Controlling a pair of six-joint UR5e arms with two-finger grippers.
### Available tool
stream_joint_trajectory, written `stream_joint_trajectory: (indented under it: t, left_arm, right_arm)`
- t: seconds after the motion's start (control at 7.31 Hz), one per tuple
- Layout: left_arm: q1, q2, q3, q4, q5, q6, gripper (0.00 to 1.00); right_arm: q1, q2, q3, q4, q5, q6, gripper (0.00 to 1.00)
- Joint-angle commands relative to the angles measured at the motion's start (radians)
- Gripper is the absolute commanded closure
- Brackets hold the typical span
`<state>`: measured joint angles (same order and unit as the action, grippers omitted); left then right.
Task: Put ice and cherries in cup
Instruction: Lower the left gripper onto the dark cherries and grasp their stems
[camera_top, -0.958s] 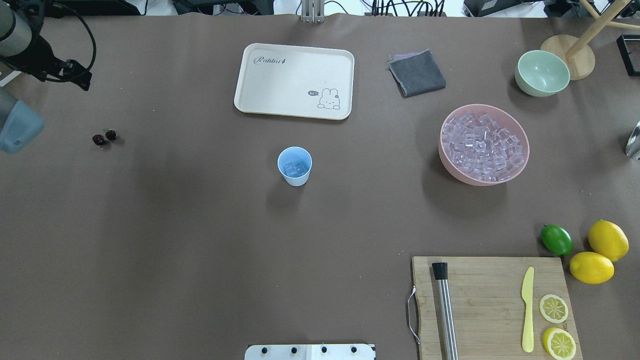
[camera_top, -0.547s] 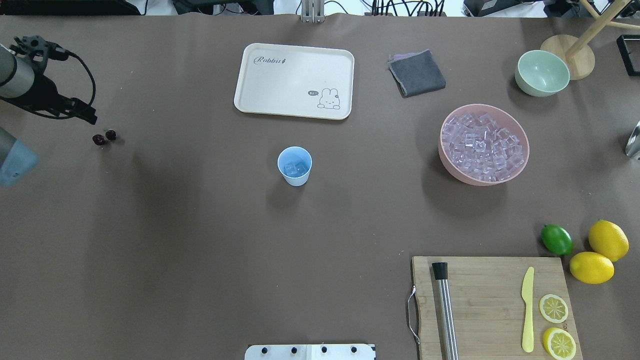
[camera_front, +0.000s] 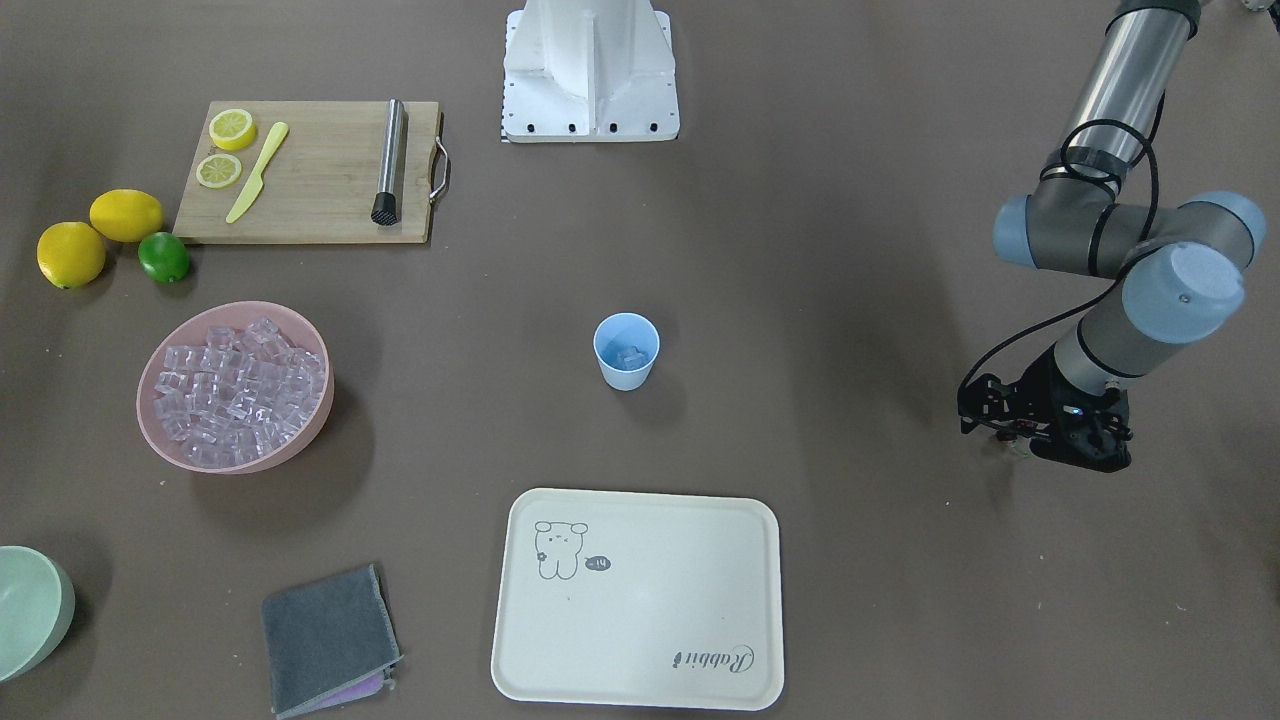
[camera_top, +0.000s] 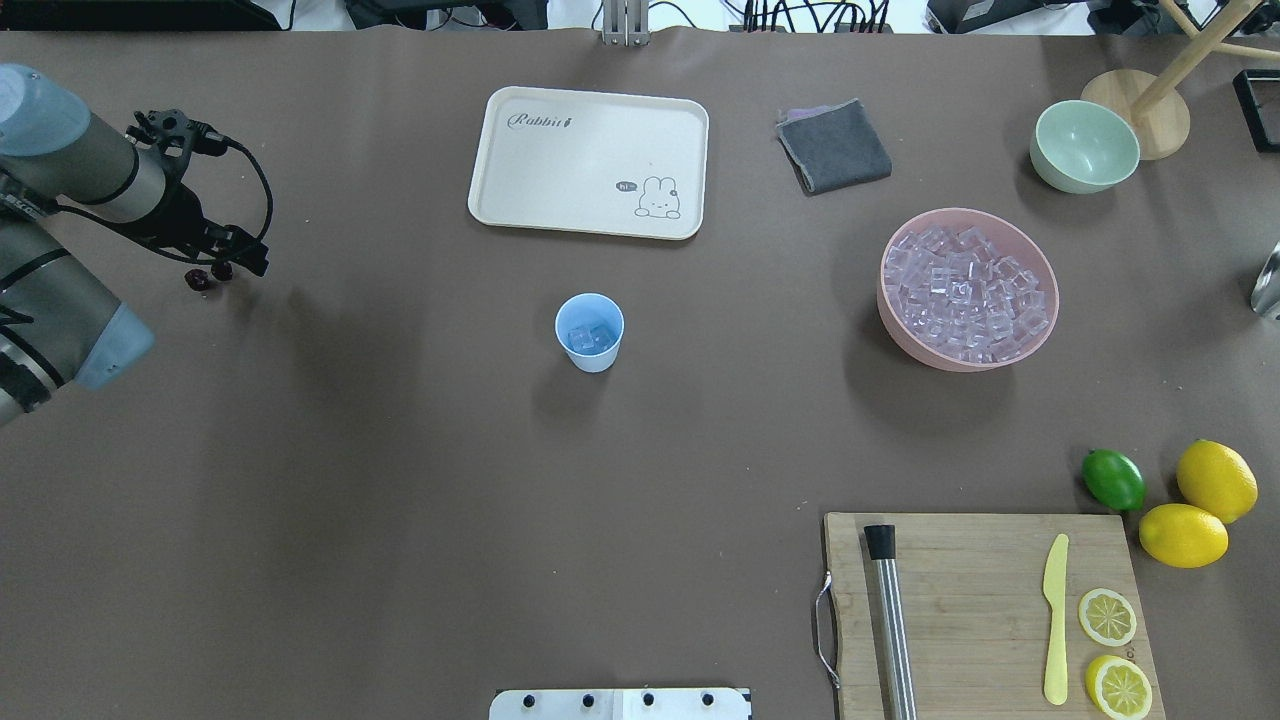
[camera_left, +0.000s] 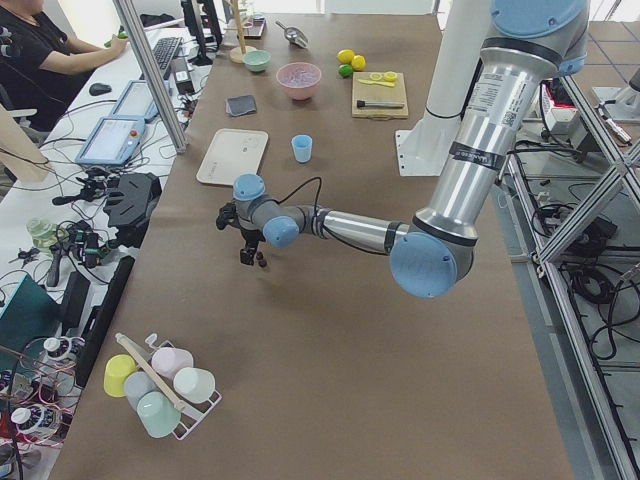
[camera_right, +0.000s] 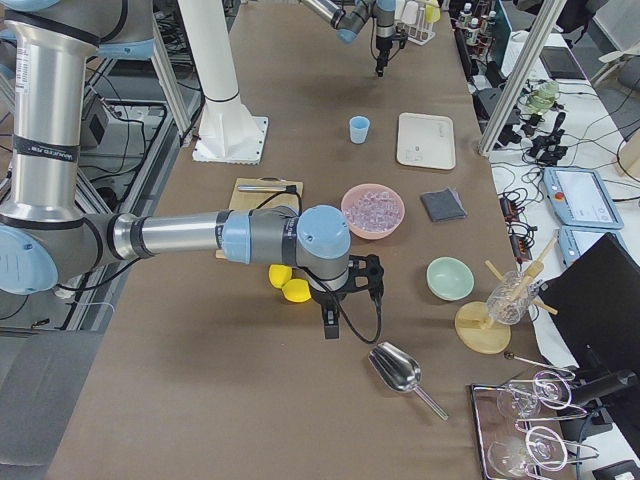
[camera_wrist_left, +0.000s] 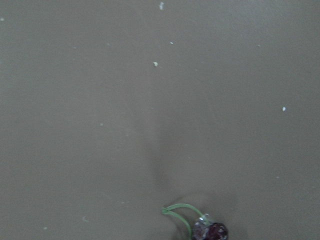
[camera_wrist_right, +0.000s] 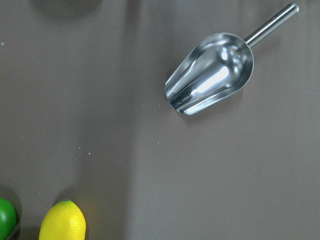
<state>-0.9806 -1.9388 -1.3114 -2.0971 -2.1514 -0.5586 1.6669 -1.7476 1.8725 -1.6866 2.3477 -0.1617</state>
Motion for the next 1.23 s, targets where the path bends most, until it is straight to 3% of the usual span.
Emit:
stream_joint_trajectory:
  t: [0.0, 0.27, 0.68, 0.96, 1.09]
  left_arm:
    - [0.000, 0.007, -0.002, 0.000, 0.007, 0.005, 0.64]
    - [0.006, 0.004, -0.002, 0.005, 0.074, 0.009, 0.73]
    - [-0.004, -0.003, -0.005, 0.015, 0.065, 0.009, 0.78]
    - [-0.013, -0.011, -0.006, 0.046, 0.070, 0.019, 0.76]
    - [-0.024, -0.014, -0.011, 0.057, 0.062, 0.020, 0.82]
  right_arm:
    - [0.008, -0.003, 0.002, 0.001, -0.004, -0.001, 0.00]
    - [0.014, -0.013, 0.008, 0.001, -0.004, -0.004, 0.00]
    - [0.017, -0.056, 0.039, 0.001, -0.004, -0.004, 0.00]
    - [0.019, -0.059, 0.040, 0.001, -0.004, -0.004, 0.00]
    - [0.019, -0.059, 0.040, 0.001, -0.005, -0.004, 0.00]
